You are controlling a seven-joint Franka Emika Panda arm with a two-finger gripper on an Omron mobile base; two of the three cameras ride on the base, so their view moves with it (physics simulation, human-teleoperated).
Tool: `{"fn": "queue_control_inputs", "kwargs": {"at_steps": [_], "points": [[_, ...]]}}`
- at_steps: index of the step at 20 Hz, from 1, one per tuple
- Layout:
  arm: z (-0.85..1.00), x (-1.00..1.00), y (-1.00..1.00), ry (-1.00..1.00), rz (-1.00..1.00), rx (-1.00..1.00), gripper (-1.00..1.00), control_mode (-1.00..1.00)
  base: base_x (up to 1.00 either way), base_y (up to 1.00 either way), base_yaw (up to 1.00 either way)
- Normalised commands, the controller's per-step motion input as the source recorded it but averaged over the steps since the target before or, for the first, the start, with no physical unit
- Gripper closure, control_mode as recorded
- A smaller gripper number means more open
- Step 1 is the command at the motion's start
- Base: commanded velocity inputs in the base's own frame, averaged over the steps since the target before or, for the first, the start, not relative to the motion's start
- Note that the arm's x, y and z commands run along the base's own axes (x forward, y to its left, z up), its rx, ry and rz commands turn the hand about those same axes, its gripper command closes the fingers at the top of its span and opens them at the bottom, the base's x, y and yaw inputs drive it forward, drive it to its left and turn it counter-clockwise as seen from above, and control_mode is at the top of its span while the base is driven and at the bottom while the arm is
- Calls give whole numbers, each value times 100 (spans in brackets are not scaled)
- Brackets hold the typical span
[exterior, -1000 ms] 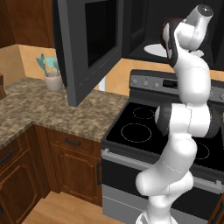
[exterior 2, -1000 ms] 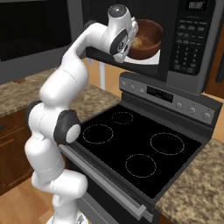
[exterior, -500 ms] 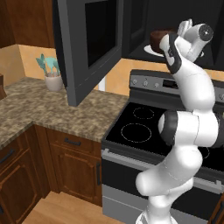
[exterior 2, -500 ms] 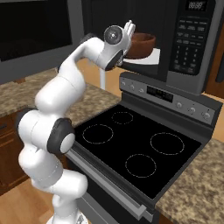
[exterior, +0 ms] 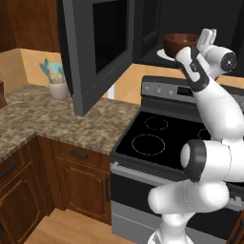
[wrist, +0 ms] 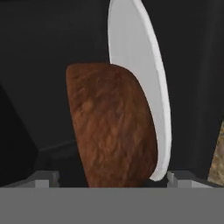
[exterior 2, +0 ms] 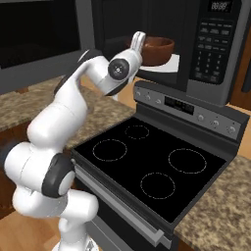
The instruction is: Pick the onion from the sink and place it in the bowl. Then pick the bowl and place it in the microwave. Then close the microwave door and press the start button.
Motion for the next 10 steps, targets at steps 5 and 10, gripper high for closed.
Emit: {"fn": "queue_control_inputs", "kwargs": {"at_steps": [5,10], "points": [[37,-100,19,-3,0,-11,-100,-100,0,0,0],[17,-100,31,-2,0,-5,-100,-100,0,0,0]]}}
